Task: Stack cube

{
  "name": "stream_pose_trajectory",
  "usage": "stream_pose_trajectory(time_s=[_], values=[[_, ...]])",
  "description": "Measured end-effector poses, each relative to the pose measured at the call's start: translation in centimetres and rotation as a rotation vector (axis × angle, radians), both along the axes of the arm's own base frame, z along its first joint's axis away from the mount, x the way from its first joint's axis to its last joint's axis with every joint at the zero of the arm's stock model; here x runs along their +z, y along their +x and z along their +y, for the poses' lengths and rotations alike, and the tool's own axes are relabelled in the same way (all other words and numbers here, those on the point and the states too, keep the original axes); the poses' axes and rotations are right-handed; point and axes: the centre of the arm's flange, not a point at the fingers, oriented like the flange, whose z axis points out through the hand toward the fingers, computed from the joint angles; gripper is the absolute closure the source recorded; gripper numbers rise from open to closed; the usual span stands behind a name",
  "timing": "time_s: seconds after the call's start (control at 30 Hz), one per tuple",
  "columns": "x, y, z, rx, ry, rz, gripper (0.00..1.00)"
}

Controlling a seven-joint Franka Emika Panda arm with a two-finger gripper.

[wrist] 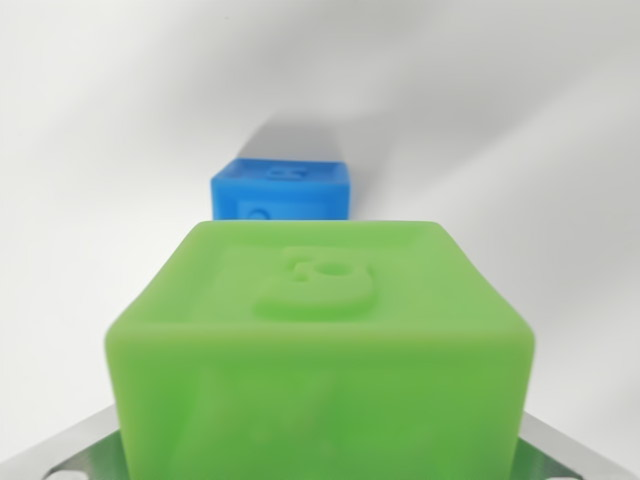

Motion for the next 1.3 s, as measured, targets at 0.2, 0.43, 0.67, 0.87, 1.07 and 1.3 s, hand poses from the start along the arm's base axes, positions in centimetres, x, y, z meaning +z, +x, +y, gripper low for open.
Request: stream_pose_trajectory(time_s=[0.2,0.43,0.67,0.87,1.07,1.3], values=[[0.1,0.5,1.1,-0.037,0.0,-0.001,1.0],[-0.2,0.8,1.8,-0.062,0.0,0.001,1.0],[-2.6,0.8,1.8,-0.063,-0.004,0.008,1.0],[-4.2,0.8,1.8,-0.064,-0.004,0.006,1.0],[-5.6,0.8,1.7,-0.064,-0.005,0.007,1.0],[-6.9,0.8,1.7,-0.064,-0.005,0.008,1.0]])
